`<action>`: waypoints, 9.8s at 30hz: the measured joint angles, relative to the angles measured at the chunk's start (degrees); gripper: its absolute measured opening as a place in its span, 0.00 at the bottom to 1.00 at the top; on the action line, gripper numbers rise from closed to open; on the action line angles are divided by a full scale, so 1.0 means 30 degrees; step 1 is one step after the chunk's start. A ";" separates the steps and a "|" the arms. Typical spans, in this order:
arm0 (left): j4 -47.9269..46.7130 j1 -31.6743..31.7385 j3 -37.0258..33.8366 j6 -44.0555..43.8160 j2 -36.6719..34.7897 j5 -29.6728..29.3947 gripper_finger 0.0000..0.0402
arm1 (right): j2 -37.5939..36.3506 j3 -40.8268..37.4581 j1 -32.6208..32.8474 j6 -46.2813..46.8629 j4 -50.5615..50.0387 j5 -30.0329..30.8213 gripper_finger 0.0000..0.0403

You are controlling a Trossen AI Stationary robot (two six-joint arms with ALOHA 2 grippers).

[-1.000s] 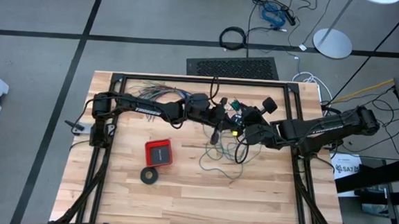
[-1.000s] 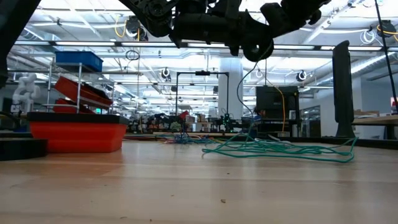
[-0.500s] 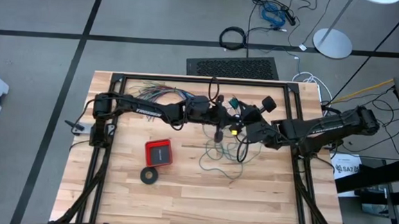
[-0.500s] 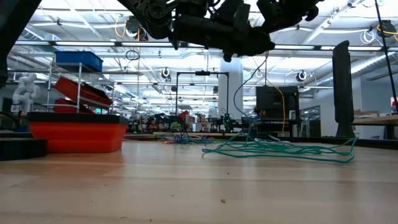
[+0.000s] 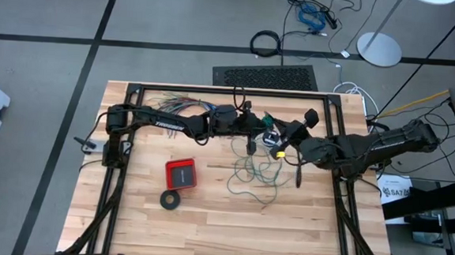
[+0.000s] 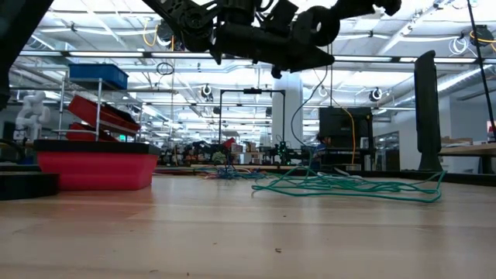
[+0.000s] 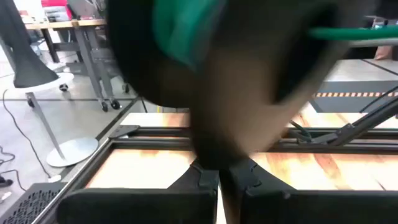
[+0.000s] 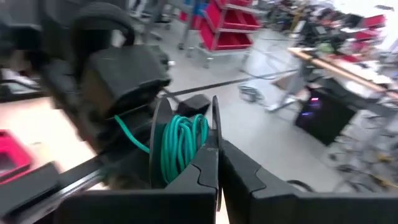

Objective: Coil cords
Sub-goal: Coil the green wire onto the spool

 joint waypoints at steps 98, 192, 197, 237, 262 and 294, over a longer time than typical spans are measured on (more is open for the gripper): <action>0.3744 -0.0016 0.2754 -0.5640 0.7745 0.7824 0.26 | -0.1292 0.0015 -0.0033 0.0328 -0.8709 -0.3176 0.00; -0.3237 -0.0165 0.1724 -0.0074 0.0313 0.0006 0.00 | 0.3219 0.0015 -0.1616 0.4634 -0.4186 0.3029 0.00; 0.0027 -0.0161 0.0123 -0.0147 0.0321 -0.1560 0.00 | 0.2861 0.0015 -0.1305 0.4731 -0.3945 0.3055 0.00; 0.6606 0.1370 -0.0328 -0.3228 0.3519 0.2101 0.21 | -0.1510 0.0015 0.0336 -0.0320 0.0765 -0.1799 0.00; 0.4024 0.4658 -0.0335 -0.2516 0.4313 1.1337 0.35 | -0.2159 0.0015 0.0637 -0.0094 -0.0555 -0.2294 0.00; 0.0978 0.2268 -0.0295 0.2223 0.4306 1.3489 0.42 | -0.2144 0.0015 0.0634 0.0416 -0.1047 -0.3227 0.00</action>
